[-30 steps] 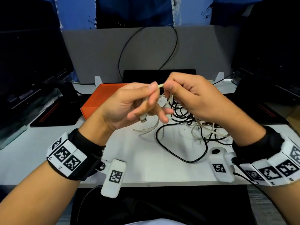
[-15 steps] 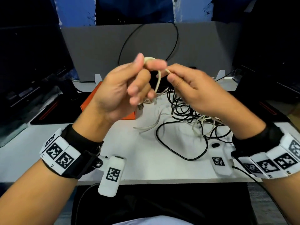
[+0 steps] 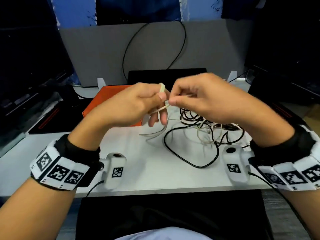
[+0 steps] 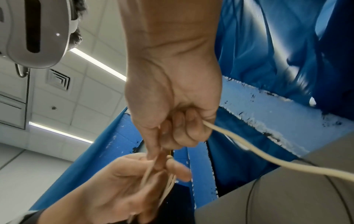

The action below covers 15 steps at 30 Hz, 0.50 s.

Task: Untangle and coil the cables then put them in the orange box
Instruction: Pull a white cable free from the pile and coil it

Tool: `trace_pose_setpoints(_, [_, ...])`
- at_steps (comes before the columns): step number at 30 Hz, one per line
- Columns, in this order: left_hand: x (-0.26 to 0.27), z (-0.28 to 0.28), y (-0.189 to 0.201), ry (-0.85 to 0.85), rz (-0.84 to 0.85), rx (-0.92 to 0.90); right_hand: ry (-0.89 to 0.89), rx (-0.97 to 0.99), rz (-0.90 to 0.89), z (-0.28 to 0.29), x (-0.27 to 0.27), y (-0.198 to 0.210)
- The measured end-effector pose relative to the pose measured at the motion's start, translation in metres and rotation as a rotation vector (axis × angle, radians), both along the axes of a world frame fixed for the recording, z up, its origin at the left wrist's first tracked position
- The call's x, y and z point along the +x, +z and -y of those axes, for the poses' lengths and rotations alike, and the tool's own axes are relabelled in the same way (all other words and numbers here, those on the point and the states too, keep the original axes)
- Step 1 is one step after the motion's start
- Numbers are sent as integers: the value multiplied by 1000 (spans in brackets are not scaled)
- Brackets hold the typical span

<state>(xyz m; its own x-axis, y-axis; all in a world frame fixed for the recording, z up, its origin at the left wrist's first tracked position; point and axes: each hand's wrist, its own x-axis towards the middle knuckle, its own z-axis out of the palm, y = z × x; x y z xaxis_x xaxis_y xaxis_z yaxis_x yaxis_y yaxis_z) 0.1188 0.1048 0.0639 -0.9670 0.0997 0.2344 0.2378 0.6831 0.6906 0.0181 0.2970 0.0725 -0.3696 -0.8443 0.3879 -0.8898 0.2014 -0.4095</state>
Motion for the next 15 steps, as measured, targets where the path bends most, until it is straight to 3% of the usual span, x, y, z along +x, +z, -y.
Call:
trace_pose_setpoints(4, [2, -2, 6, -233, 92, 379, 58, -327, 179, 0, -3, 1])
trace_pose_setpoints(8, [-1, -3, 0, -317, 93, 699, 114, -292, 206, 7, -8, 1])
trace_pose_setpoints(12, [-8, -10, -11, -429, 158, 984, -24, -340, 87, 12, -9, -3])
trace_pose_setpoints(15, [-10, -11, -11, -389, 193, 970, -25, -299, 49, 11, -12, -5])
